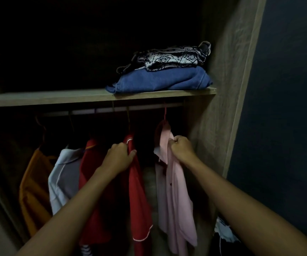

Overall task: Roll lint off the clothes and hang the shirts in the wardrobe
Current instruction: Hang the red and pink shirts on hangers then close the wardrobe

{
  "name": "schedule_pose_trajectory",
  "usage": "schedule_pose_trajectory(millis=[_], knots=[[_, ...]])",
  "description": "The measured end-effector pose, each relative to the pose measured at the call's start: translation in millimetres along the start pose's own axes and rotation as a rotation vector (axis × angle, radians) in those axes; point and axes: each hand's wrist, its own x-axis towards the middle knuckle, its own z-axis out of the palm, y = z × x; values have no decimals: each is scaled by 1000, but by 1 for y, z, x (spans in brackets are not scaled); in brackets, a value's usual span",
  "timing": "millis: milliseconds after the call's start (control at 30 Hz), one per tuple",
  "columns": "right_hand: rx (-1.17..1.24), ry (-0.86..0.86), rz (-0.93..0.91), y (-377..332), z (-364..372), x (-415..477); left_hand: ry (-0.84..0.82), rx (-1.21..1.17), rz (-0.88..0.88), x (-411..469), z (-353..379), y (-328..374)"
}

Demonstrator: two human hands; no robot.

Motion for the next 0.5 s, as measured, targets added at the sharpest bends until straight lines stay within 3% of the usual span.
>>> schedule_pose_trajectory(millis=[133, 233, 367, 500], knots=[[82, 146, -121, 6, 6, -17, 85, -118, 26, -33, -2, -1], [203, 243, -273, -4, 20, -41, 270, -198, 95, -64, -8, -12], [317, 100, -396, -31, 55, -93, 564, -198, 135, -105, -29, -41], [375, -101, -458, -53, 111, -149, 725, -100, 151, -143, -63, -87]])
